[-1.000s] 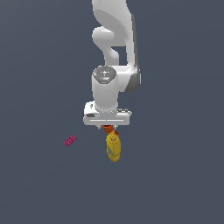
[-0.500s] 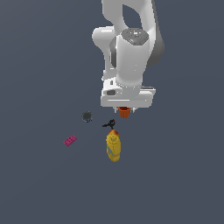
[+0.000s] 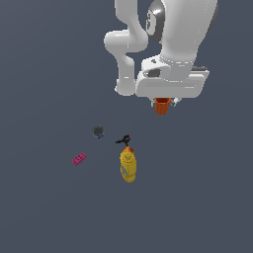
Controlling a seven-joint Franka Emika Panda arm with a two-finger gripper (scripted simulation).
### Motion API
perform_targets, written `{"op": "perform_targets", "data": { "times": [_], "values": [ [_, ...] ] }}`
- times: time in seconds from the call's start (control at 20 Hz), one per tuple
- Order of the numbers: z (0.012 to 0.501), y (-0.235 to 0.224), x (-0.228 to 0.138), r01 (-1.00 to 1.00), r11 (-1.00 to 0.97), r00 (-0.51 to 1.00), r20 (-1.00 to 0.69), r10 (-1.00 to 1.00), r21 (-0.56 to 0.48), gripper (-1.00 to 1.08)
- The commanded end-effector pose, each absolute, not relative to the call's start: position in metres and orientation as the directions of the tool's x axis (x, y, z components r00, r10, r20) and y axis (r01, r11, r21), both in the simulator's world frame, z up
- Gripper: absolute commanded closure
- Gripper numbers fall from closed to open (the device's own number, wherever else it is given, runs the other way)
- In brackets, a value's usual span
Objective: Pick up a designated object from a clutter of objects.
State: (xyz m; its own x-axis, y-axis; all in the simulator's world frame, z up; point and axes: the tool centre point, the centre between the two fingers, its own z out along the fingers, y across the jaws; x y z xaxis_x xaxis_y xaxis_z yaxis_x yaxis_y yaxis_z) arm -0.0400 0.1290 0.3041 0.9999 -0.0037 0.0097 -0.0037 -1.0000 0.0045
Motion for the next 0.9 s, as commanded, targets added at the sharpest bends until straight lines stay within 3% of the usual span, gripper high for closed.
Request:
{"op": "perform_targets", "data": {
  "times": [0.0,0.4,0.85],
  "values": [
    [0.321,0.144,-0.045,-0.004,-1.0,1.0,0.006,-0.004,0.004,1.08],
    [0.354,0.173,-0.053,-0.004,-1.0,1.0,0.001,-0.004,0.001,1.08],
    [0.359,0.177,-0.052,-0.004,-1.0,1.0,0.0,-0.004,0.0,1.08]
  ]
}}
